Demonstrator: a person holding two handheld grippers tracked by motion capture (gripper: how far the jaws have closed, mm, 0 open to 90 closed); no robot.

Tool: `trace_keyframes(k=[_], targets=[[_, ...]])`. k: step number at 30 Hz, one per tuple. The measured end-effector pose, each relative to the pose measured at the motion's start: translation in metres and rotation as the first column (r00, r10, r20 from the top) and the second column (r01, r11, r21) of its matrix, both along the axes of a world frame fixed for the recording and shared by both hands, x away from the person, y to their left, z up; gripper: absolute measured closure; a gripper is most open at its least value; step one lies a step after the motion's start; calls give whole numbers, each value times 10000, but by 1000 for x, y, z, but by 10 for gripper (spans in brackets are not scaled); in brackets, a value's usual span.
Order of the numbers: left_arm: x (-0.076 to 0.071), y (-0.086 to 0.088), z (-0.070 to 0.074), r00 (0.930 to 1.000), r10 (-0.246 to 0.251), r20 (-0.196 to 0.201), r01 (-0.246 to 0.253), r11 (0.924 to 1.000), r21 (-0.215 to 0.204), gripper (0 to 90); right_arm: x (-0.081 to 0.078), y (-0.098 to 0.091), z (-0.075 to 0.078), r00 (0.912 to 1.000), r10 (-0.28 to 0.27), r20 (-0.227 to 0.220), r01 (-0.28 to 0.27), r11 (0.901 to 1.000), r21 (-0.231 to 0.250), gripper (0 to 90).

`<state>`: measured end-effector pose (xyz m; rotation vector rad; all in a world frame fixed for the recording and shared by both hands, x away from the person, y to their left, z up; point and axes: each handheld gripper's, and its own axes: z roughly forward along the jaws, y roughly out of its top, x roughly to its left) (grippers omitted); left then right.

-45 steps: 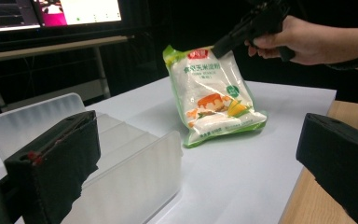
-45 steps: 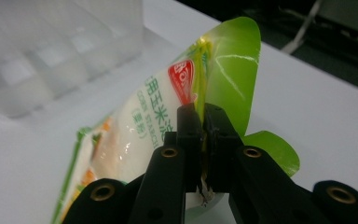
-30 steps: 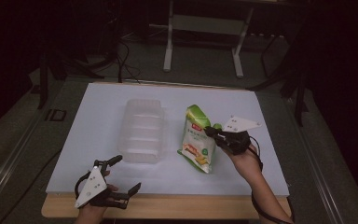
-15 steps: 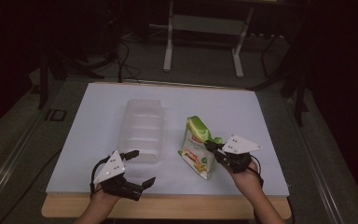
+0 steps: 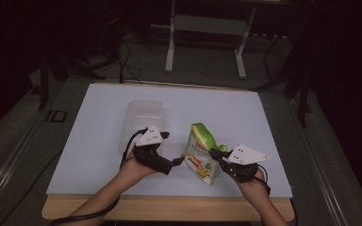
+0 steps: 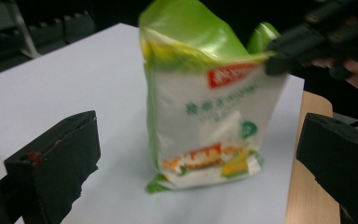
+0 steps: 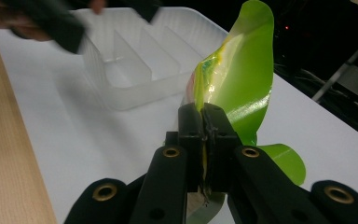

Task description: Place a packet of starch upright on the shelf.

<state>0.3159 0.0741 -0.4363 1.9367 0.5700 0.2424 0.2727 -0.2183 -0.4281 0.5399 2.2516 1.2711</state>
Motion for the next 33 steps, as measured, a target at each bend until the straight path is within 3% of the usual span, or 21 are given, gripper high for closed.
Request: trace_keyframes(k=[3,5,7,9,13,14,15,19,22,23,25,33], targets=[[19,-12,-1,9988,-155,-466,163,9998,153,0,0,1,0,10000,-2,66,2,10000,11,875],[30,-20,-4,9979,-234,-596,263,9985,480,0,0,1,-1,10000,3,75,-3,10000,20,875],[40,-29,-8,9948,-231,-990,304,9969,731,0,0,0,-1,9999,-10,110,10,10000,1,875],[45,-36,-6,9927,-404,-1137,482,9966,671,0,0,0,-1,9999,17,111,-17,10000,7,875],[51,-50,-3,9894,-829,-1195,1021,9810,1652,0,-1,0,-1,9997,117,205,-115,9999,-94,875],[51,-50,-3,9894,-829,-1195,1021,9810,1652,0,-1,0,-1,9997,117,205,-115,9999,-94,875],[56,-54,-5,9829,-1105,-1471,1368,9736,1826,0,-1,0,-1,9997,143,204,-141,9999,-84,875],[59,-62,-7,9775,-1534,-1451,1797,9651,1905,11,-1,1,-1,9994,256,220,-256,9997,-20,875],[58,-65,-8,9728,-1954,-1244,2169,9571,1921,87,-2,2,-1,9993,273,273,-271,9996,-79,875],[57,-66,-8,9696,-2086,-1283,2296,9564,1805,147,-2,1,-2,9993,247,295,-245,9997,-94,875],[55,-68,-9,9710,-2106,-1132,2287,9559,1842,225,0,0,-2,9995,216,226,-216,9998,-15,876],[52,-70,-11,9645,-2486,-894,2614,9470,1865,626,3,-2,-6,10000,-25,17,24,10000,14,876]])
